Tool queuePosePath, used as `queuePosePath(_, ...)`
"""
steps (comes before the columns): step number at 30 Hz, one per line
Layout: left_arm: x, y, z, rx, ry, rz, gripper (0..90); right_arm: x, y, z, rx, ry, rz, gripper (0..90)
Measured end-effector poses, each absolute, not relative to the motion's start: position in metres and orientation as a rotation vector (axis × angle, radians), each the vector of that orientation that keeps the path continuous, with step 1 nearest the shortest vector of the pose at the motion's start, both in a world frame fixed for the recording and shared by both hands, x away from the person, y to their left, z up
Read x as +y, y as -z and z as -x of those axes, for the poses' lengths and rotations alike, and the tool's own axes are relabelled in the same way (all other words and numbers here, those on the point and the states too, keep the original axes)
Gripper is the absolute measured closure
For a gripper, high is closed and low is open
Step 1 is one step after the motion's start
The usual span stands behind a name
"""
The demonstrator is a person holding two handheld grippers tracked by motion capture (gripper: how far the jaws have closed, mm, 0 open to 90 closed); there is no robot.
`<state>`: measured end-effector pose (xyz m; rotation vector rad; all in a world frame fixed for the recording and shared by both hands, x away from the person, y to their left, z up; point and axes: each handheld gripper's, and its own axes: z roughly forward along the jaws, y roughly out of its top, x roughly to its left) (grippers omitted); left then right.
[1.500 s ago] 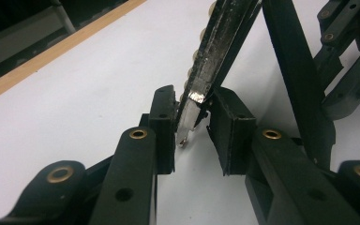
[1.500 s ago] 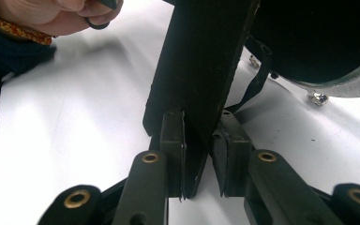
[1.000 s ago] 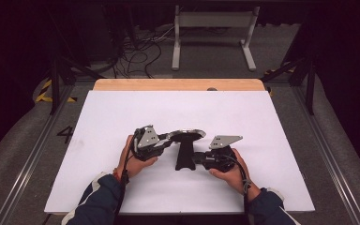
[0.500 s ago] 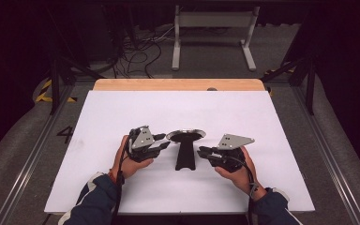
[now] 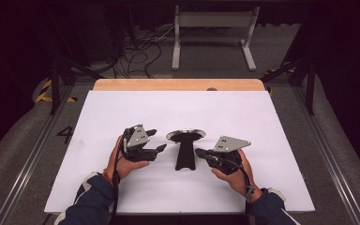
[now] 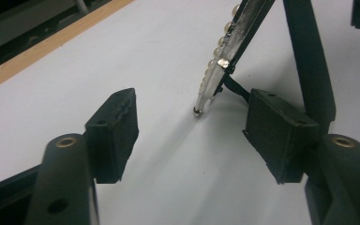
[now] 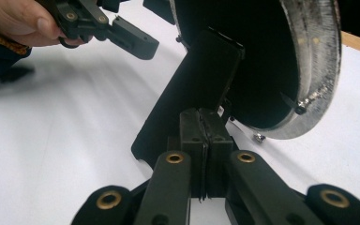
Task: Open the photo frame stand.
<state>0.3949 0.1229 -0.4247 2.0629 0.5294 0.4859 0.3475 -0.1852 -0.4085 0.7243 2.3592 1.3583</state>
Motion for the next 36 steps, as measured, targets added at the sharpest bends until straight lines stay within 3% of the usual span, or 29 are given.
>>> queuePosePath(11, 0.117, 0.428, -0.399, 0.54, -0.468, -2.059, 25.8, -0.186, 0.409, -0.346, 2.36, -1.375, -0.722, 90.0)
queuePosePath(18, 0.105, 0.425, -0.403, 0.552, -0.494, -2.047, 26.0, -0.176, 0.409, -0.342, 2.348, -1.373, -0.723, 90.0)
queuePosePath(25, 0.094, 0.43, -0.414, 0.541, -0.413, -2.047, 35.2, -0.148, 0.414, -0.332, 2.365, -1.435, -0.769, 90.0)
queuePosePath(29, 0.092, 0.432, -0.417, 0.518, -0.385, -2.054, 47.5, -0.129, 0.422, -0.327, 2.393, -1.399, -0.752, 90.0)
queuePosePath(36, 0.088, 0.438, -0.42, 0.498, -0.332, -2.058, 59.0, -0.114, 0.433, -0.327, 2.377, -1.331, -0.761, 90.0)
